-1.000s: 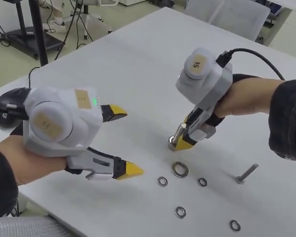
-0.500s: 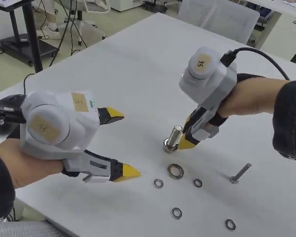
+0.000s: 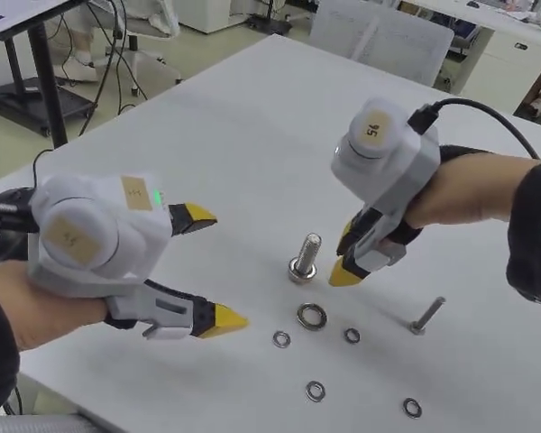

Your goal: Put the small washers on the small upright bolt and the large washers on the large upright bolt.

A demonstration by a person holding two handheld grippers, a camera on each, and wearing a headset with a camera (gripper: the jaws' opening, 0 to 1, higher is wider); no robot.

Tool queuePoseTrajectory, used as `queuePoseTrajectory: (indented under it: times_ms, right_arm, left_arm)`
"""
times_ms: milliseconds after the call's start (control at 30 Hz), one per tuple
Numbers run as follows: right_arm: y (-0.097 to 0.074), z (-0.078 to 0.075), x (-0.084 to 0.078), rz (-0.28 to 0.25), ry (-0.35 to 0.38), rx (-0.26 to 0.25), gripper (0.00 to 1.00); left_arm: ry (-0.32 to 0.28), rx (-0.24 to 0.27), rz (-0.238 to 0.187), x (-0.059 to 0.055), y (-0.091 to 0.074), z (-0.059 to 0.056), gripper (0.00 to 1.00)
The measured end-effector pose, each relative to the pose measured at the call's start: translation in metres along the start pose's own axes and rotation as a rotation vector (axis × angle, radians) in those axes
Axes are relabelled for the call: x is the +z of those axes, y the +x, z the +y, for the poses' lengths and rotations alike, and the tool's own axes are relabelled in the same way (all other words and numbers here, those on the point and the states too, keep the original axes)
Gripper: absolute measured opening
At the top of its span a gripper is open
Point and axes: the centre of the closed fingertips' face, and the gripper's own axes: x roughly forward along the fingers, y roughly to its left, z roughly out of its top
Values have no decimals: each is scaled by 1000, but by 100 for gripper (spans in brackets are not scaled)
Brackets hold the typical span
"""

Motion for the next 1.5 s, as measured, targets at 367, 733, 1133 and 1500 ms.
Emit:
queuePoseTrajectory:
  times_ms: [367,733,1133,1500]
  right_arm:
    - [2,15,-5,-19,9,8,30]
    - [7,33,-2,-33,1,23,31]
    - [13,49,-3,-44,-6,31,32]
    - [26,49,1,-36,-4,37,32]
  left_arm:
    - [11,0,12,2,-3,1,70]
    - [9,2,13,4,-9,-2,69]
    - [30,0,27,6,-14,-9,69]
    - [28,8,26,8,-20,-13,69]
